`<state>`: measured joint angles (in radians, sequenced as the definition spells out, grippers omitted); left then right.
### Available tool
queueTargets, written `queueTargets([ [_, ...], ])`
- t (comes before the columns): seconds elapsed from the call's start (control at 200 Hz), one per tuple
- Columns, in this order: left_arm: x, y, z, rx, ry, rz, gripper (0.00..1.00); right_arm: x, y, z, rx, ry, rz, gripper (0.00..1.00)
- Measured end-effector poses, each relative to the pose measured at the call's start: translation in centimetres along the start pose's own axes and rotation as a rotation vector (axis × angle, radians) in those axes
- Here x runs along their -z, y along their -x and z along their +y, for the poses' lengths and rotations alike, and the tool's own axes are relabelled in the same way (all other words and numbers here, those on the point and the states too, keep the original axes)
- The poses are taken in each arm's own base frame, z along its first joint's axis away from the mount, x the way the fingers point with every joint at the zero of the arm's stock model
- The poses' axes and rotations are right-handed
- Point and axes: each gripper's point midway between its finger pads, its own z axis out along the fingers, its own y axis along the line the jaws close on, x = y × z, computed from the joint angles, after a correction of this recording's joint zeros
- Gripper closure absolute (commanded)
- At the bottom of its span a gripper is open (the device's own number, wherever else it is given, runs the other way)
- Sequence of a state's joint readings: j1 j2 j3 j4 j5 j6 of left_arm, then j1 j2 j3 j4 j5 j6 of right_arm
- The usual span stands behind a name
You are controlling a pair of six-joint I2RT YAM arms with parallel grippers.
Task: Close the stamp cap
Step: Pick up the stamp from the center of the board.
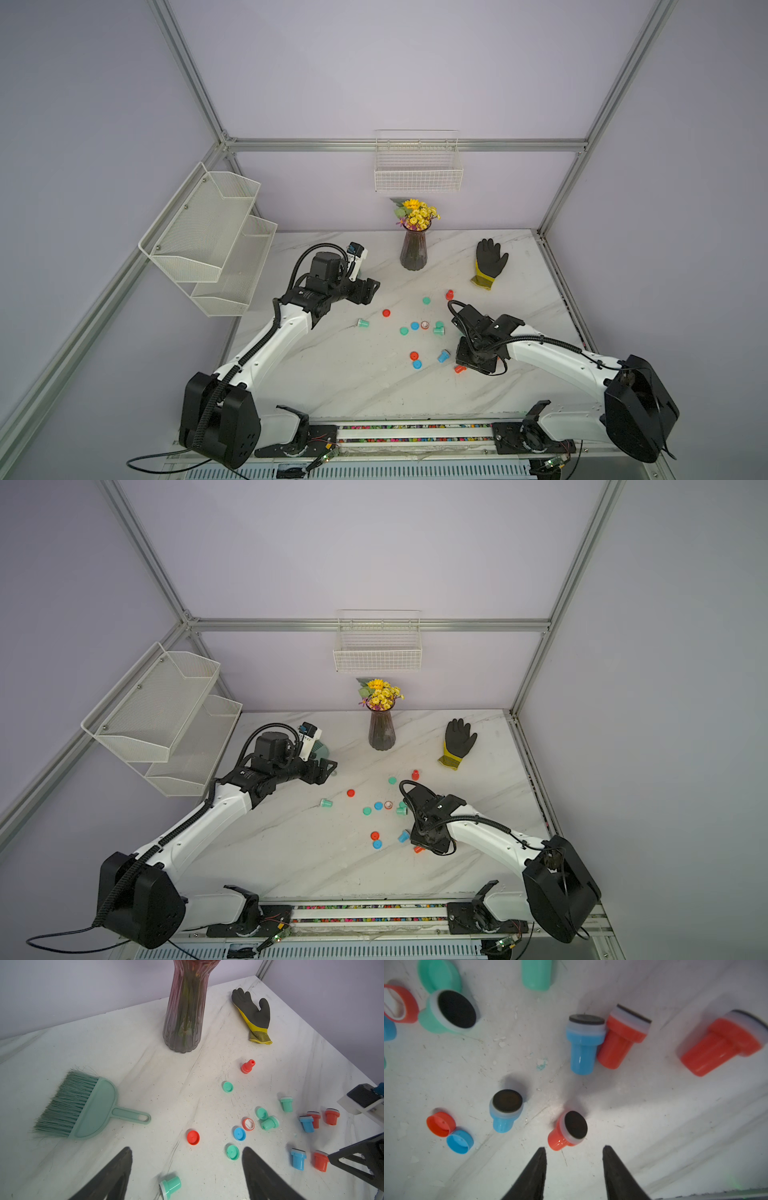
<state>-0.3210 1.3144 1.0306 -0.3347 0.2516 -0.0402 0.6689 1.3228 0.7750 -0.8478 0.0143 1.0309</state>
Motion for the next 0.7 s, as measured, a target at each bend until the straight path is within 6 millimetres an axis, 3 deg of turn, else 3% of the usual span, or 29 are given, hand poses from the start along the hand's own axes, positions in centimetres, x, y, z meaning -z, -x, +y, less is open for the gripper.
queueTargets([
  [0.36, 0.0, 0.0, 0.2, -0.001, 0.014, 0.000, 0.17, -3.0, -0.2, 0.9, -0.069, 0.012, 0.029, 0.58],
  [0.7, 0.0, 0.0, 0.3, -0.003, 0.021, 0.000, 0.17, -3.2, 0.0, 1.4, -0.065, 0.031, 0.022, 0.71],
])
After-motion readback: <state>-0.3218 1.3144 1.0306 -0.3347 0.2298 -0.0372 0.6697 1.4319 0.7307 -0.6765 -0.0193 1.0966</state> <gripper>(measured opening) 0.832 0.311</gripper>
